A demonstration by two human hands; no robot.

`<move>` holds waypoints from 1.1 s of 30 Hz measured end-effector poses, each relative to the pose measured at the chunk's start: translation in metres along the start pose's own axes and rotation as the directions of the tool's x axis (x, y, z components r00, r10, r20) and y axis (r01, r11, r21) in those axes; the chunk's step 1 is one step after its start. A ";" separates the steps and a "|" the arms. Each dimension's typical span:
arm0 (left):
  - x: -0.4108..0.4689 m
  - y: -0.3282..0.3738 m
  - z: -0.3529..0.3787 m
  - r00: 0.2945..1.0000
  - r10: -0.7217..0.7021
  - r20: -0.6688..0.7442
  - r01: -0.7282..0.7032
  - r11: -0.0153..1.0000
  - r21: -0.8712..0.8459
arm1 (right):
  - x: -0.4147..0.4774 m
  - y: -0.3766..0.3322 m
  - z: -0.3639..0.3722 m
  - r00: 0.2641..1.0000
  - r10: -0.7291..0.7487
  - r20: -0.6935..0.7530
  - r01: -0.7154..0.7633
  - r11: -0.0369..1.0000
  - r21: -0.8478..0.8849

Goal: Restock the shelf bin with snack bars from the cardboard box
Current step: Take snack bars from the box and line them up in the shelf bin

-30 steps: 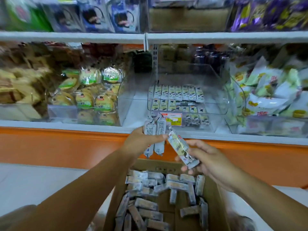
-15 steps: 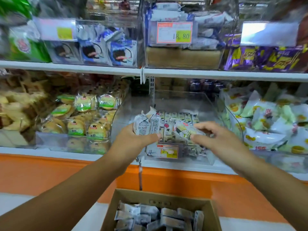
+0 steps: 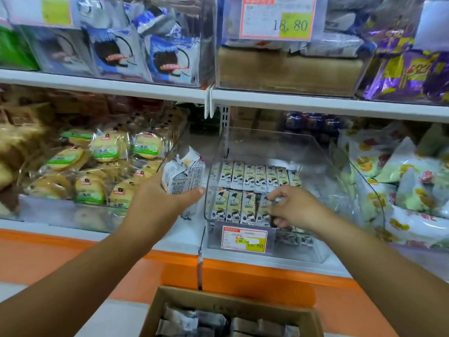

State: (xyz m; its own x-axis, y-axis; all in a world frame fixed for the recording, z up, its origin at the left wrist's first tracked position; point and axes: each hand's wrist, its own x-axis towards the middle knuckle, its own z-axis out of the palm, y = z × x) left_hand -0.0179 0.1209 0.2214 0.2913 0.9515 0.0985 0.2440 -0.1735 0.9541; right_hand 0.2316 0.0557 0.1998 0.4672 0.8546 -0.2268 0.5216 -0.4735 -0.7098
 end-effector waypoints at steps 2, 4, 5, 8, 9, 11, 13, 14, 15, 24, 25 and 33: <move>0.002 -0.003 0.000 1.000 0.009 0.004 -0.009 1.000 0.009 | 0.003 0.000 0.005 0.999 0.005 0.039 -0.004 1.000 -0.031; 0.002 -0.003 0.001 1.000 0.008 0.002 -0.008 1.000 0.006 | 0.003 -0.001 0.006 0.999 0.011 0.041 -0.009 0.999 -0.041; 0.001 -0.003 0.002 1.000 0.003 0.006 -0.003 1.000 0.004 | 0.003 -0.001 0.005 0.999 0.010 0.039 -0.009 1.000 -0.026; -0.003 0.000 0.005 1.000 0.017 -0.006 -0.017 0.999 0.038 | 0.001 0.000 0.005 0.998 0.004 0.067 -0.005 1.000 0.008; -0.005 0.002 0.005 0.999 0.030 -0.012 -0.029 0.999 0.037 | -0.001 0.000 0.003 0.996 0.001 0.090 -0.002 1.000 0.012; -0.009 0.008 0.004 0.998 0.048 -0.026 -0.048 0.999 0.015 | -0.007 -0.001 -0.001 0.994 -0.007 0.109 0.006 1.000 0.010; -0.012 0.014 0.003 0.999 0.044 -0.021 -0.045 0.999 -0.029 | -0.016 -0.006 -0.009 0.998 -0.060 0.034 0.062 0.997 -0.047; -0.015 0.018 0.004 1.000 0.027 0.011 -0.026 0.998 -0.056 | -0.023 -0.009 -0.013 0.993 -0.115 -0.033 0.111 0.990 -0.091; -0.017 0.020 0.005 0.998 0.004 0.063 0.001 0.997 -0.081 | -0.030 -0.012 -0.017 0.979 -0.180 -0.096 0.170 0.980 -0.107; -0.041 0.027 0.051 0.922 -0.149 0.357 0.263 0.918 -0.297 | -0.109 -0.027 0.006 0.915 -0.397 0.073 0.369 0.896 0.248; -0.042 0.029 0.055 0.912 -0.150 0.381 0.282 0.905 -0.318 | -0.110 -0.025 0.007 0.917 -0.396 0.035 0.376 0.893 0.246; -0.027 0.031 0.054 0.899 -0.121 0.422 0.304 0.865 -0.400 | -0.106 -0.014 -0.009 0.956 -0.293 0.003 0.263 0.863 0.431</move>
State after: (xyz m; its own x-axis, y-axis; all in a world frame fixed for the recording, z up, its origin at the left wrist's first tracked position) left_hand 0.0313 0.0763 0.2329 0.6222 0.7690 -0.1466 -0.0699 0.2411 0.9680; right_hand 0.1812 -0.0298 0.2397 0.2914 0.9565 -0.0109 0.2657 -0.0919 -0.9597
